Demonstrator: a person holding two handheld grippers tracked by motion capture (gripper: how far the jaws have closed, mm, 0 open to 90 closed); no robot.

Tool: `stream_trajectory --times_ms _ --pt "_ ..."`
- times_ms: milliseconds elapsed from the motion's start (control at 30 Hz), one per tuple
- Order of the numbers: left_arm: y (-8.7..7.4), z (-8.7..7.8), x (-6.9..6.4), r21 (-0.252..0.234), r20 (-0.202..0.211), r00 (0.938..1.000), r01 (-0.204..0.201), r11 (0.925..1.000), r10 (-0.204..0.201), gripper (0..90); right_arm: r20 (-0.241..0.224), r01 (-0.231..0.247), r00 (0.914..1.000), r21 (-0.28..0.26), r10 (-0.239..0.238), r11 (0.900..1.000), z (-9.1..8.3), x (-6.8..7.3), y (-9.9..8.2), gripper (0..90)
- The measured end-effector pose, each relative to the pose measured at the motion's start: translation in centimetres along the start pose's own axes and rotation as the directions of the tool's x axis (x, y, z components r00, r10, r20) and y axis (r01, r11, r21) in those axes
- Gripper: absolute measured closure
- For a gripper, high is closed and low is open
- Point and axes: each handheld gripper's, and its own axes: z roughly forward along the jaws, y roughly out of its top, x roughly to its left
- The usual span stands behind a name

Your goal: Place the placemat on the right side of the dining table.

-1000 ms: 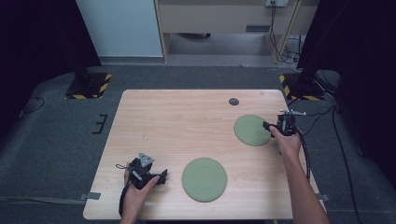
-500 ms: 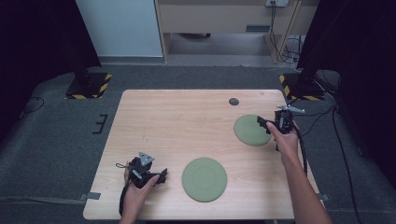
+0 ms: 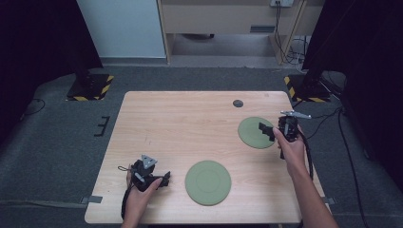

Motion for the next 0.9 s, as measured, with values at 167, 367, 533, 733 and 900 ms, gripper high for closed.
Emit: stream_trajectory --times_ms 167,367,533,733,900 --pt "0.0 0.0 0.0 0.0 0.004 1.0 -0.002 1.0 0.002 1.5 -0.012 0.018 0.9998 0.006 -0.017 0.9998 -0.9 0.6 -0.8 7.8" --pt "0.1 0.1 0.1 0.001 0.008 0.9999 -0.007 1.0 0.007 1.0 -0.022 0.032 0.9992 0.01 -0.032 0.9994 -1.9 1.2 -1.4 8.1" --pt "0.1 0.1 0.1 0.001 0.01 0.9999 -0.009 1.0 0.009 1.0 -0.034 0.044 0.9985 0.011 -0.044 0.999 -2.5 1.7 -2.0 8.1" --pt "0.1 0.1 0.1 0.001 0.01 0.9999 -0.01 0.9999 0.01 1.0 -0.043 0.055 0.9976 0.01 -0.054 0.9984 -2.9 1.9 -2.2 8.1" --pt "0.1 0.1 0.1 0.001 0.01 0.9999 -0.01 0.9999 0.01 1.0 -0.052 0.066 0.9965 0.013 -0.066 0.9977 -3.2 2.2 -2.5 8.1"
